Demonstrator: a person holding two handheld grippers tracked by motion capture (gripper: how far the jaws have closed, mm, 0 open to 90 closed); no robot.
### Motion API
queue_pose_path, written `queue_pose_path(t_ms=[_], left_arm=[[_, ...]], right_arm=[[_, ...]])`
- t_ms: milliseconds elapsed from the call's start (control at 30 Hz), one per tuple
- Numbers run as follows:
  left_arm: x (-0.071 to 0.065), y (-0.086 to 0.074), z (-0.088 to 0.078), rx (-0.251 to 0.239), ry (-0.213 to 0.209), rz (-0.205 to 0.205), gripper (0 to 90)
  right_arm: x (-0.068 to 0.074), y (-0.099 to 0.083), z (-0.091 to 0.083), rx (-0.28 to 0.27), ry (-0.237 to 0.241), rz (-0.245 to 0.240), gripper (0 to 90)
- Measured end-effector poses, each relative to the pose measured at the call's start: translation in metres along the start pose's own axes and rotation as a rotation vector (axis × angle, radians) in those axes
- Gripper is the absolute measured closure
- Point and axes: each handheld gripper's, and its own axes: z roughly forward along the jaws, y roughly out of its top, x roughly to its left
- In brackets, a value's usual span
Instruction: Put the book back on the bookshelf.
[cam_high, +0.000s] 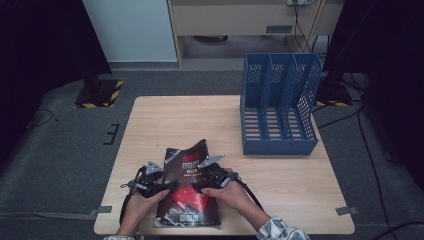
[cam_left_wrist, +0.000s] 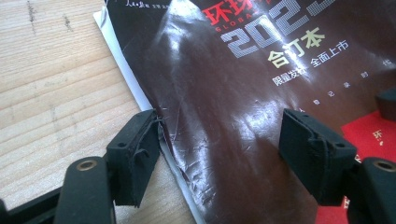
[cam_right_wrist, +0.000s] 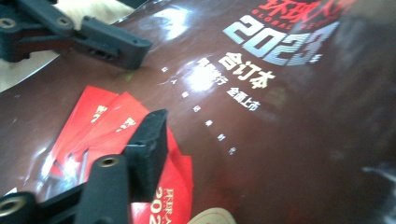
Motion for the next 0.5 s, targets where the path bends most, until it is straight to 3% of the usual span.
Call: queue_pose_path(t_ms=[133, 167, 367, 500], left_arm=[[0.000, 0.001, 0.001, -0.005, -0.008, 0.002, 28.6], [0.001, 0.002, 0.003, -0.010, -0.017, 0.002, 28.6], [0.004, 0.006, 0.009, -0.038, -0.027, -0.005, 32.2], [0.002, 0.010, 0.007, -0.054, -0.038, 0.000, 31.0]], right_arm=[[-0.003, 0.000, -0.001, -0.007, -0.019, -0.001, 55.7], [-0.005, 0.000, -0.002, -0.023, -0.029, 0.006, 61.3], [-0.012, 0.001, -0.006, -0.054, -0.050, 0.042, 71.1], [-0.017, 0.003, -0.010, -0.086, -0.045, 0.040, 79.0]])
